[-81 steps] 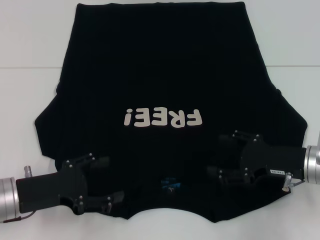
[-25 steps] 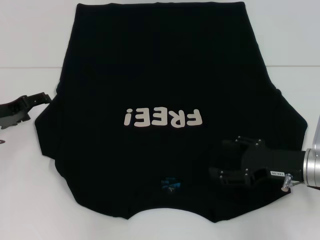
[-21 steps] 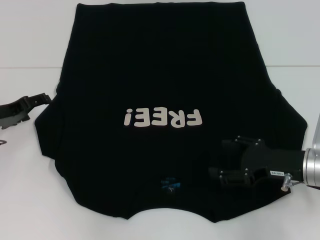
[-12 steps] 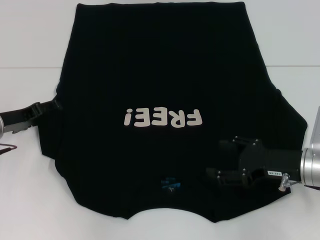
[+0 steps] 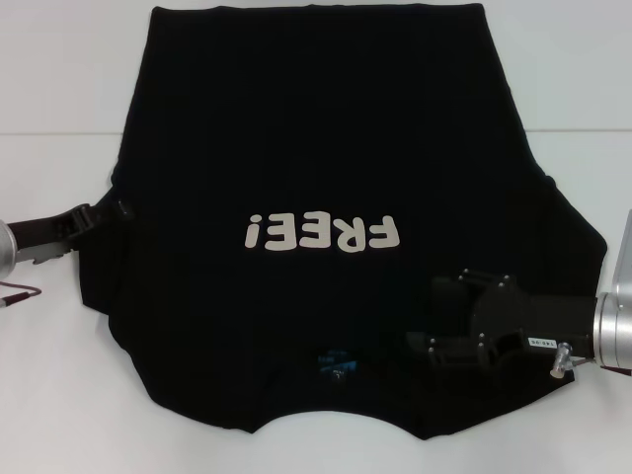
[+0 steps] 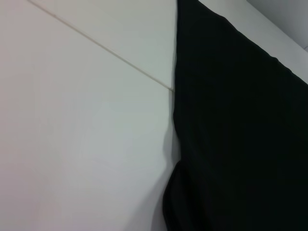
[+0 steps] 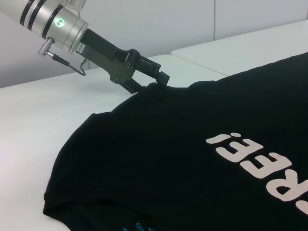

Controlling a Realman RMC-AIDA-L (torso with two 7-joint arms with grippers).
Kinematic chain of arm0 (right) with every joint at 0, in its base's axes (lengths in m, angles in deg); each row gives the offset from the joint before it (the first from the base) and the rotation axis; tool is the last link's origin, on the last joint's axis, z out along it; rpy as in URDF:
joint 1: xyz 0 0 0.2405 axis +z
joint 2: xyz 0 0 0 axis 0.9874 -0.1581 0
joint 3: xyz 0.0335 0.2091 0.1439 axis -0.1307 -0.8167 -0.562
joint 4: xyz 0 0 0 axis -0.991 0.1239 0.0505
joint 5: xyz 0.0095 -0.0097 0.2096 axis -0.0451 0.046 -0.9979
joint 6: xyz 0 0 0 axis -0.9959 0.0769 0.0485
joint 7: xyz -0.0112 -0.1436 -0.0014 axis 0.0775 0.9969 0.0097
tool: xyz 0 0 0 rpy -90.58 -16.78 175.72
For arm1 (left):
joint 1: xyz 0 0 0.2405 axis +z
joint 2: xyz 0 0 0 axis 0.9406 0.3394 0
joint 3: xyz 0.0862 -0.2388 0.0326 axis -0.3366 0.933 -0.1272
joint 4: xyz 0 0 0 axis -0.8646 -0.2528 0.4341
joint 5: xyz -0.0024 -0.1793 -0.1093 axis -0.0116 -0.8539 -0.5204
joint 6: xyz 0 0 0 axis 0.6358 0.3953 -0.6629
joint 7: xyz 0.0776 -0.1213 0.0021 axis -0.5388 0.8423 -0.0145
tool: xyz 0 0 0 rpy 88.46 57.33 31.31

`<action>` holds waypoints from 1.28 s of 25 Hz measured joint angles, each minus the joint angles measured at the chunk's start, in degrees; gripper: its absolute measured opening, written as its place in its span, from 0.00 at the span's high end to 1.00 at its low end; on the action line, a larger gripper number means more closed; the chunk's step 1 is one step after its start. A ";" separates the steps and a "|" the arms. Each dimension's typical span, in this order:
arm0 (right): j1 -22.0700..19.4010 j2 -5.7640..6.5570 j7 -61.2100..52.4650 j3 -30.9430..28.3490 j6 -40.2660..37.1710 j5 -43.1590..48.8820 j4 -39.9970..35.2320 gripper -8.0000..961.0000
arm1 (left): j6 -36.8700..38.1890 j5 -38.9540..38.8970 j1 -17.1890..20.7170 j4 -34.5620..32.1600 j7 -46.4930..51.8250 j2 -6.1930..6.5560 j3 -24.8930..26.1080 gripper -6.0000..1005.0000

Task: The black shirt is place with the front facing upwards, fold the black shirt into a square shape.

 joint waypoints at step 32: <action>0.00 0.00 -0.18 0.00 -0.53 0.00 0.00 0.03 | -1.58 0.70 0.08 0.53 0.47 0.65 -1.51 0.84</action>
